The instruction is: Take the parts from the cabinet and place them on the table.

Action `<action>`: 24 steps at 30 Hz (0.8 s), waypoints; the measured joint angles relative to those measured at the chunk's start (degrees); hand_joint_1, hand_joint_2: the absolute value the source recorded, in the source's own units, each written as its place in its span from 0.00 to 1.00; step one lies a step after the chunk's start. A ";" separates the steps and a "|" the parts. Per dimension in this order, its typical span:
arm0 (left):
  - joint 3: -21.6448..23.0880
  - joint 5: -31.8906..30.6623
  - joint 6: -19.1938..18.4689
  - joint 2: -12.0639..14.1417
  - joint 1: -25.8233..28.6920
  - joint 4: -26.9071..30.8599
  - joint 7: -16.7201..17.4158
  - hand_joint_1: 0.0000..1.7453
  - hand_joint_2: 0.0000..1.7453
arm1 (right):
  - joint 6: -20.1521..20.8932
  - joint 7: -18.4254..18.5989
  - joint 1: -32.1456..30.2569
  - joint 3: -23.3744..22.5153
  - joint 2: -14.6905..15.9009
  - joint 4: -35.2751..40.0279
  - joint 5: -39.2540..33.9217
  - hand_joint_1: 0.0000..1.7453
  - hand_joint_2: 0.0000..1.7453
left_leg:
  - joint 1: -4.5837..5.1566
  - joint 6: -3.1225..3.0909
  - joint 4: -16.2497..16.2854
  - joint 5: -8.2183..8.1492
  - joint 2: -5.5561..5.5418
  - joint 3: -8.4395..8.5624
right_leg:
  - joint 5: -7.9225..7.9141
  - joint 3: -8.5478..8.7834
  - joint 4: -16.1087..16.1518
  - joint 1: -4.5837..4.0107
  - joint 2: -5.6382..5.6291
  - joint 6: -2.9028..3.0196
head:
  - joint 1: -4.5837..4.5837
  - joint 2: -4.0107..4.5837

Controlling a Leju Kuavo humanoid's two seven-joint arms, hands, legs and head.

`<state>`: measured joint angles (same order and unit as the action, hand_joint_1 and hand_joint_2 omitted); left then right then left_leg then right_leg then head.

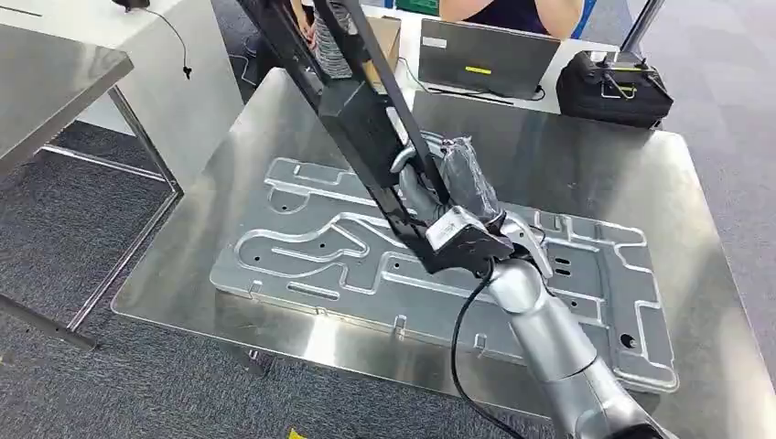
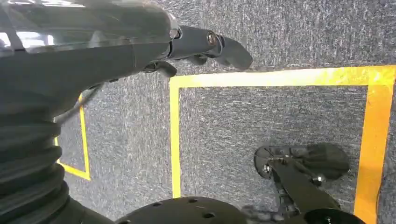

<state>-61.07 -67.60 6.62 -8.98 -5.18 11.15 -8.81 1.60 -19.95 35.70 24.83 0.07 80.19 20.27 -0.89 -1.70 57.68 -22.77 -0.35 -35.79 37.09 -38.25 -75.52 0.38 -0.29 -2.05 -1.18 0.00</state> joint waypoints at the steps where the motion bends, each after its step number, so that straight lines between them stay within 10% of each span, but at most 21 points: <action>1: 0.00 0.00 -0.02 0.02 0.08 0.00 0.00 0.00 1.00 | -0.04 0.35 0.24 0.15 0.61 -0.33 1.22 0.99 1.00 | 0.03 0.05 0.01 -0.18 -0.18 0.28 | -2.65 0.42 2.57 -0.01 0.00 0.18 | 0.00 0.00; 2: -0.02 -0.02 -0.18 0.02 0.16 0.00 0.02 0.00 1.00 | -0.09 0.65 0.68 0.24 1.15 -0.63 2.45 0.99 1.00 | 0.11 0.09 0.01 -0.31 -0.28 0.58 | -5.42 1.63 6.44 -0.05 0.00 0.47 | 0.00 0.00; 3: -0.02 -0.20 -0.50 -0.13 0.19 -0.02 0.07 0.00 1.00 | -0.26 1.00 3.57 0.74 3.21 -2.12 6.25 0.99 1.00 | 0.58 0.45 0.08 -0.67 -0.38 1.02 | -11.00 5.59 18.11 -0.82 0.23 2.01 | 0.00 0.00; 7: -0.04 -0.35 -0.50 0.00 0.31 -0.02 -0.07 0.00 1.00 | -1.88 1.66 7.43 2.52 6.27 -5.73 12.04 0.99 1.00 | 0.56 2.01 1.04 -1.61 -0.14 0.36 | -12.13 5.94 19.69 -0.24 0.25 2.72 | 0.00 0.00; 10: -0.04 -0.35 -0.50 0.17 0.36 -0.02 -0.46 0.00 1.00 | -2.62 1.90 10.90 4.64 7.83 -8.68 14.31 0.99 1.00 | 0.31 2.61 12.92 -7.46 -0.11 -5.30 | -12.04 5.99 19.63 -0.25 0.32 3.21 | -0.02 0.00; 12: -0.04 -0.35 -0.50 0.22 0.43 -0.02 -0.61 0.00 1.00 | -2.62 2.01 12.37 5.94 8.72 -10.44 15.20 0.99 1.00 | 0.20 2.98 17.51 -7.81 -0.09 -7.94 | -11.78 6.03 19.46 -0.25 0.32 3.22 | -0.02 0.00; 16: -0.09 -0.35 -0.50 0.42 0.50 -0.02 -1.38 0.00 1.00 | -2.78 3.12 15.61 8.77 10.51 -11.96 19.28 0.99 1.00 | -0.04 2.82 2.25 0.59 0.04 -1.41 | -10.27 6.27 18.02 -0.02 0.19 2.44 | -0.02 0.00; 22: -0.09 -0.70 -0.74 0.39 0.59 -0.02 -1.88 0.00 1.00 | -3.91 3.76 20.02 14.35 14.03 -15.62 25.19 0.99 1.00 | -0.11 0.78 1.11 -0.75 -0.16 -0.44 | -8.92 5.82 16.78 -0.26 0.23 0.81 | 0.00 0.00; 24: -0.09 -0.79 -0.74 0.35 0.41 -0.02 -2.14 0.00 1.00 | -4.98 3.84 20.94 16.10 14.64 -16.93 25.91 0.99 1.00 | -0.13 0.35 1.05 -0.90 -0.11 -0.38 | -5.29 2.14 9.58 -0.09 0.23 0.15 | 0.00 0.00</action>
<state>-61.16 -68.39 5.88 -8.63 -4.77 11.13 -10.95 -3.39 -16.11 56.64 40.93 14.71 63.26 46.18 -1.02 -1.35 58.73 -23.68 -0.46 -36.17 31.80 -36.11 -65.94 0.29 -0.06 -1.90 -1.18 0.00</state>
